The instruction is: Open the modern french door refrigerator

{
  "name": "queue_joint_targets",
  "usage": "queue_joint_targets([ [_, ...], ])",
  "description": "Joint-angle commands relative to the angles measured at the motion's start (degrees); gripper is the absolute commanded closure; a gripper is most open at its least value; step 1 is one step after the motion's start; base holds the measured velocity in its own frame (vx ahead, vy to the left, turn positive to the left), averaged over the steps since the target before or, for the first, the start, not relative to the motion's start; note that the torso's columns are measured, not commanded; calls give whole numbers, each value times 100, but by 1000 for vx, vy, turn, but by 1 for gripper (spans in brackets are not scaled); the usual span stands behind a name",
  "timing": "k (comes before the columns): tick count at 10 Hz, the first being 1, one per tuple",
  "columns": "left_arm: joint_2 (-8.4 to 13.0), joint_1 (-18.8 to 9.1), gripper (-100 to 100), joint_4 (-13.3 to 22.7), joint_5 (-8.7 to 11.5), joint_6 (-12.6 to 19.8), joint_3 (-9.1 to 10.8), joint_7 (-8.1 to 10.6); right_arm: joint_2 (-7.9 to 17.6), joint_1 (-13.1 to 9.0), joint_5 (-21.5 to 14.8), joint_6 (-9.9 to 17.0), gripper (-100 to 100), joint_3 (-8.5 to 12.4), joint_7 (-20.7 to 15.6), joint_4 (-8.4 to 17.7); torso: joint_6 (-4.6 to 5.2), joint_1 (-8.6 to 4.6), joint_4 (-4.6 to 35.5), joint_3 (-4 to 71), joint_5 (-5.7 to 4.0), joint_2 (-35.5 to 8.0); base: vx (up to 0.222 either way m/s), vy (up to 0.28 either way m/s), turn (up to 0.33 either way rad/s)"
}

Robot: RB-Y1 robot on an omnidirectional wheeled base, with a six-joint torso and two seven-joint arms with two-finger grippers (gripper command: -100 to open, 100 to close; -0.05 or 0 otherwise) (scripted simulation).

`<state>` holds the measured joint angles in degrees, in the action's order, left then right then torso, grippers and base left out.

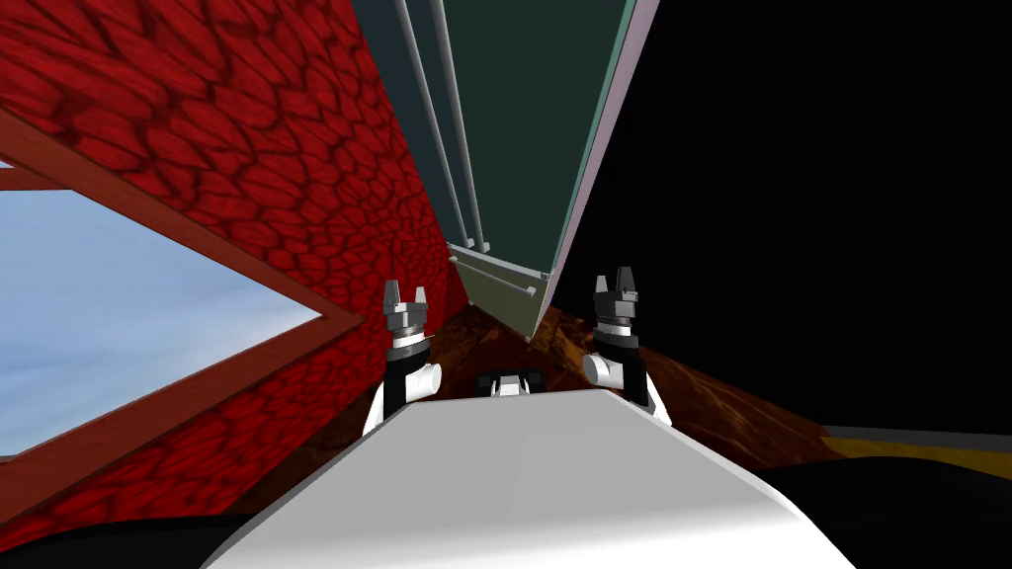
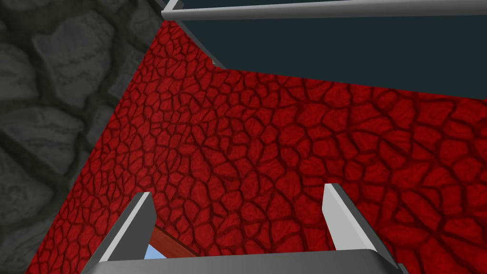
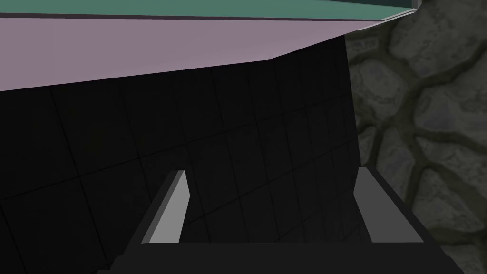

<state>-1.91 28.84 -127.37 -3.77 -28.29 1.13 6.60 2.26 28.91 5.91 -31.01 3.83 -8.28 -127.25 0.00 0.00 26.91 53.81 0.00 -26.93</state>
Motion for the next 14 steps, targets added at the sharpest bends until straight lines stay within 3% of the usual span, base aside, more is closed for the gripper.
queue_joint_targets([
  [1, 0, 0, 0, 0, 0, 0, 0, 0, 0, 0, 0, 0, 0, 0, 0, 0, 0, 0, 423, 846, 0, -423, 0, 0, 0],
  [2, 0, 0, 0, 0, 0, 0, 0, 0, 0, 0, 0, 0, 0, 0, 0, 0, 0, 0, 846, 1692, 0, -846, 0, 0, 0],
  [3, 0, 0, 0, 0, 0, 0, 0, 0, 181, -60, -171, 198, -100, -66, -45, 97, 0, 0, 1269, 2538, 0, -1269, 11, 2, 38],
  [5, 0, 1, 0, 3, 0, 1, 0, 0, 319, -144, -423, 487, -100, -163, -112, 225, 0, 2, 1513, 3046, 1, -1512, 14, 4, 44],
  [9, 0, 1, 0, 3, 0, 1, 0, 0, 480, -396, -1112, 1289, -100, -458, -317, 588, 0, 1, 1537, 3076, 0, -1535, 22, 5, 59],
  [10, 0, 1, 0, 3, 0, 1, 0, 0, 480, -396, -1187, 1358, -100, -458, -317, 588, 0, 1, 1537, 3075, 0, -1536, 17, 4, 22],
  [14, 0, 1, 0, 3, 0, 1, 0, 0, 550, -637, -1880, 2089, -100, -744, -518, 929, 1, -1, 1537, 3076, 0, -1536, 19, 4, 48],
])
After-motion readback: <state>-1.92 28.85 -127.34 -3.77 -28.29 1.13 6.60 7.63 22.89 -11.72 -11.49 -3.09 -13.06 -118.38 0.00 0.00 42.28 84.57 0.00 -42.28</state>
